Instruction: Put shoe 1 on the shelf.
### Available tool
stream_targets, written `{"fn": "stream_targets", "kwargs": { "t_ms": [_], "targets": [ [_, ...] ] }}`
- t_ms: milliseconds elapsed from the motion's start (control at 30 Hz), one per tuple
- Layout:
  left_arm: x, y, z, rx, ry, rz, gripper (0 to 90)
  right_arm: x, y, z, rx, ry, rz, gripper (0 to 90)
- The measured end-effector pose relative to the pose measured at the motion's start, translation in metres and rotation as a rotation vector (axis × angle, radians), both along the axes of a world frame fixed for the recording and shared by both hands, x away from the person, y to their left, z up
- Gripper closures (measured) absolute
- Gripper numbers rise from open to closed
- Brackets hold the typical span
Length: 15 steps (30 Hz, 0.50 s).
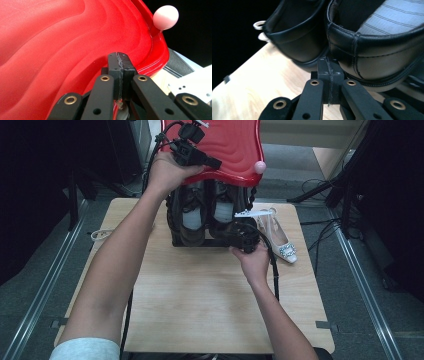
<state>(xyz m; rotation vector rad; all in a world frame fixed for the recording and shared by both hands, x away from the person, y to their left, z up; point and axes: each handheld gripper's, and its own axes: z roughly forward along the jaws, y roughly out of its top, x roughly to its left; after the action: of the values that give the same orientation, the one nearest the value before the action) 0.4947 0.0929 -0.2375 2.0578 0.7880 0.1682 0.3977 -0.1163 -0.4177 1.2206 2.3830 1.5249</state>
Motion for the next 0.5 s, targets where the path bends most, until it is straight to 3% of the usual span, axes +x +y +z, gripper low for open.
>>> {"fn": "stream_targets", "kwargs": {
  "t_ms": [167,367,433,500],
  "targets": [
    [0.001,0.000,0.000,0.003,0.002,-0.001,90.0,0.008,-0.017,0.002,0.023,0.002,-0.058,90.0],
    [0.001,0.001,0.000,-0.002,0.007,-0.001,90.0,0.014,-0.033,0.002,0.026,-0.029,-0.132,90.0],
    [0.001,0.001,0.000,-0.004,0.008,0.001,90.0,0.016,-0.035,0.001,0.044,-0.023,-0.124,90.0],
    [0.002,0.001,0.000,-0.007,0.012,-0.001,90.0,0.014,-0.030,0.002,-0.004,-0.069,-0.137,90.0]
  ]
}}
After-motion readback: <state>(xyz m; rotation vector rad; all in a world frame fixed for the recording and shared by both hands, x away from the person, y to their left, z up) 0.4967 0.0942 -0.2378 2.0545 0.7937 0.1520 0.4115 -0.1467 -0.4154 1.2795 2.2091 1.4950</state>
